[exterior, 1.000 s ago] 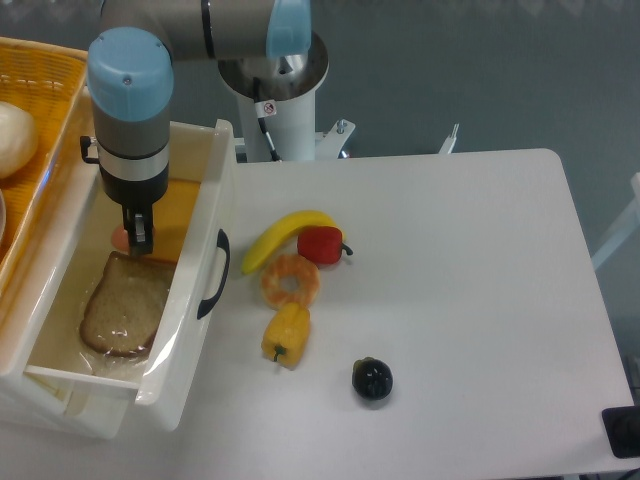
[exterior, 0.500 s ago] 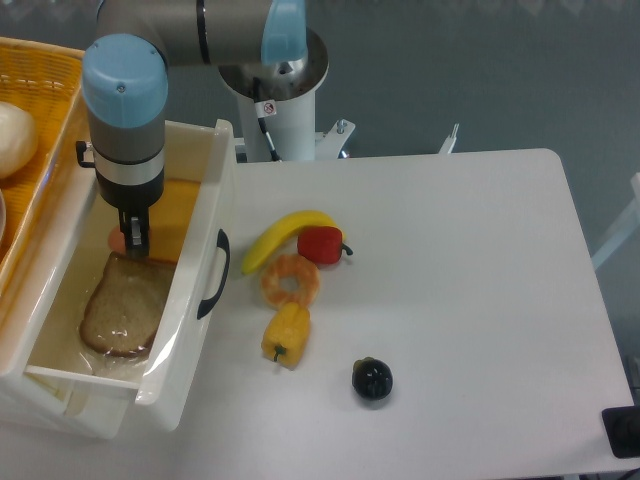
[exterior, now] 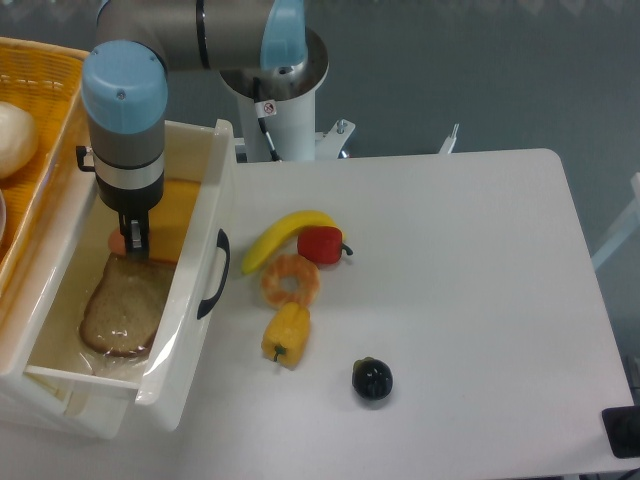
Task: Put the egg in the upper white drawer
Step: 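Hold the egg down inside the drawer near the bread slice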
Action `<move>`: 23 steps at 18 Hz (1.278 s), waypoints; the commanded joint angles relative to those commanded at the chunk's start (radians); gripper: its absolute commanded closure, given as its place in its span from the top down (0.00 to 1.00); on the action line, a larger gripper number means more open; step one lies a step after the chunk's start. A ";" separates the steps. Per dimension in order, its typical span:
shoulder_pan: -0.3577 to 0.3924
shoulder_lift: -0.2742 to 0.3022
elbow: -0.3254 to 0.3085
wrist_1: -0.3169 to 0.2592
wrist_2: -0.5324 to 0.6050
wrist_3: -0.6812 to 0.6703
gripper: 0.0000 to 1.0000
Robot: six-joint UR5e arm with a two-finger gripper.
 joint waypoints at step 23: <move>-0.009 -0.020 -0.003 -0.003 0.002 -0.006 0.38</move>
